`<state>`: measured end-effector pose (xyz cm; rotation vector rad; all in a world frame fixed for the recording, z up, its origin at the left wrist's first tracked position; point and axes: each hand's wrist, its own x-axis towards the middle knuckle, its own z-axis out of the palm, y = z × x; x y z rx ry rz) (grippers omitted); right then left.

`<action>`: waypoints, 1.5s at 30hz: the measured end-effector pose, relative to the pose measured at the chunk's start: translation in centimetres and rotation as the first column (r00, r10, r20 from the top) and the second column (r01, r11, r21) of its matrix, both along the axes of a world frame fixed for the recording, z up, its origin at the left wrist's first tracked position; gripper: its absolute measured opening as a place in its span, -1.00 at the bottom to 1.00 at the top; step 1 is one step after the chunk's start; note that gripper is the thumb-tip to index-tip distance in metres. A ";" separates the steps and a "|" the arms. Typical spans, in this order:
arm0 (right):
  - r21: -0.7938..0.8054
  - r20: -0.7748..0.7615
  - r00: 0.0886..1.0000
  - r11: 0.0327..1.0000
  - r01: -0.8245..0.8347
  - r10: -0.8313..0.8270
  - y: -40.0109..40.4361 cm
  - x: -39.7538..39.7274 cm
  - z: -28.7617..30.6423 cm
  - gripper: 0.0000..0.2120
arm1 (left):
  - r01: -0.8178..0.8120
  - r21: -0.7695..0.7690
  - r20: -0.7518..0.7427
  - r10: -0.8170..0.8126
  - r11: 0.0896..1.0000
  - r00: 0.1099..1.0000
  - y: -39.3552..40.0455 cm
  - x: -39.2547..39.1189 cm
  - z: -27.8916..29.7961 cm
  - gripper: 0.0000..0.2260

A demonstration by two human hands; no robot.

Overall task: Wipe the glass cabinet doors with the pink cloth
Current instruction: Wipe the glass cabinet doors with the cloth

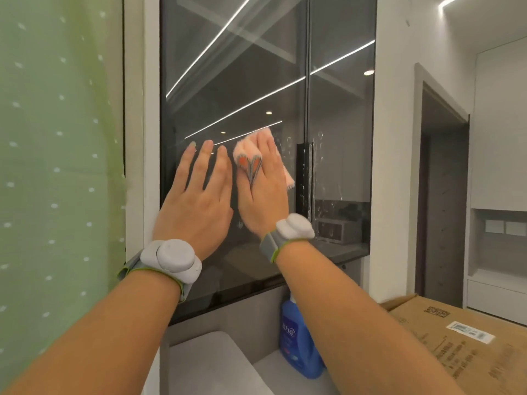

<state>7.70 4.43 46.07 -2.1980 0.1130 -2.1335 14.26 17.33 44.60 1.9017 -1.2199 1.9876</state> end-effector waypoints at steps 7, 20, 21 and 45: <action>0.369 0.099 0.975 0.918 0.148 -0.197 0.4 0.6 2.7 -0.31 | 0.006 -0.024 0.023 -0.006 1.000 1.000 -0.1 0.2 -0.1 -0.42; 0.295 0.178 0.983 0.956 -0.002 -0.053 -0.2 1.0 2.9 -0.37 | -0.021 -0.012 0.023 0.021 1.000 1.000 -0.3 0.1 -0.1 -0.41; 0.264 0.164 0.986 0.964 -0.031 -0.013 0.1 1.1 2.3 -0.36 | -0.023 -0.011 0.020 0.023 1.000 1.000 -0.3 0.2 -0.1 -0.40; 0.384 0.161 0.925 0.841 -0.381 0.346 0.7 0.6 -6.7 -0.41 | -0.015 0.021 -0.006 0.015 1.000 1.000 0.0 0.0 -0.3 -0.38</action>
